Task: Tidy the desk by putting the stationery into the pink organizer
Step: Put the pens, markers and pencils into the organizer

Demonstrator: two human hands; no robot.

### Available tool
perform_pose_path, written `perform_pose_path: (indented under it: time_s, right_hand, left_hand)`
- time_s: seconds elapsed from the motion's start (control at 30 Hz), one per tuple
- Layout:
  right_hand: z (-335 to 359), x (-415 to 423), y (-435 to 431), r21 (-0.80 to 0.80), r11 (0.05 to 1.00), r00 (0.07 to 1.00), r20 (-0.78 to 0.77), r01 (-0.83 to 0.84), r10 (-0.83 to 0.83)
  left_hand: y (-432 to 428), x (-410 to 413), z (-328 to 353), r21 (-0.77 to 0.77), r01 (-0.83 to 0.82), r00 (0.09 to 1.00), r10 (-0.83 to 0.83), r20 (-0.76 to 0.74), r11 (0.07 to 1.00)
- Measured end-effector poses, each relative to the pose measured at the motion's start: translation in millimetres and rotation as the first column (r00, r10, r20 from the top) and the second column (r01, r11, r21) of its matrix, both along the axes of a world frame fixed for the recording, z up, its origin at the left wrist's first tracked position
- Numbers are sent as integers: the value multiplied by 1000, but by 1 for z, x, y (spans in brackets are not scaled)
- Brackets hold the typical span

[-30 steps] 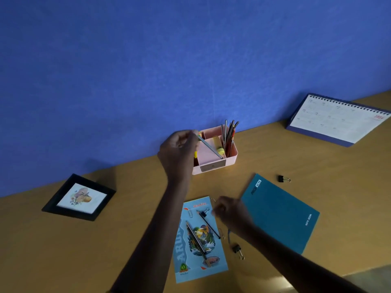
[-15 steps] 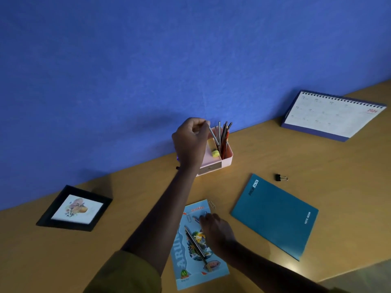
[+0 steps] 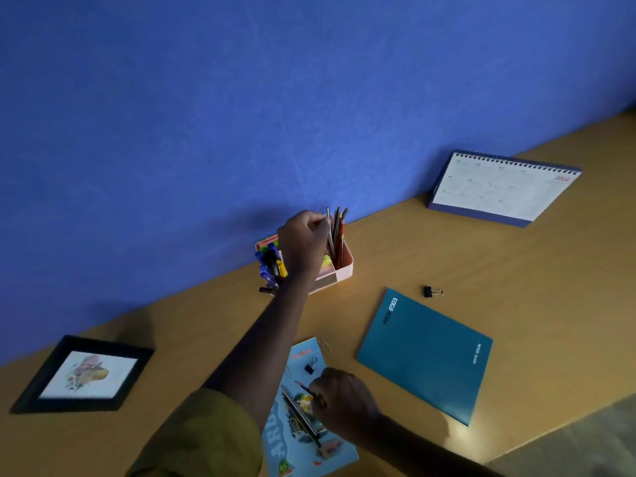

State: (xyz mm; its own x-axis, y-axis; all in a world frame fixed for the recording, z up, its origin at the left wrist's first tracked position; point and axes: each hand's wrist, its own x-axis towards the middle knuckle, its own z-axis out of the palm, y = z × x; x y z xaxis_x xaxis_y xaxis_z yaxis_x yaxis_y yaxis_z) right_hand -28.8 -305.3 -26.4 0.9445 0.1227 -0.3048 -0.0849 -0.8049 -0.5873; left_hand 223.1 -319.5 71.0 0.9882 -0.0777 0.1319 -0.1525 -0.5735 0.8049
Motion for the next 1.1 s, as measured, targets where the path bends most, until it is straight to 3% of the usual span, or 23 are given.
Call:
perform_pose_path:
  time_s: [0.4, 0.5, 0.77, 1.1]
  right_hand:
    - [17, 5, -41, 265, 936, 972, -35, 231, -231]
    - [25, 10, -55, 328, 912, 964, 16, 245, -265]
    - [44, 31, -96, 315, 895, 918, 135, 317, -373]
    - [69, 76, -126, 438, 829, 789, 340, 347, -511]
  left_hand:
    - [-7, 7, -17, 136, 42, 997, -32, -71, 990]
    - [-8, 9, -20, 144, 43, 997, -32, -76, 989]
    - [-8, 12, -21, 142, 41, 993, -24, -114, 989]
    - [0, 3, -11, 63, -7, 994, 14, -104, 998]
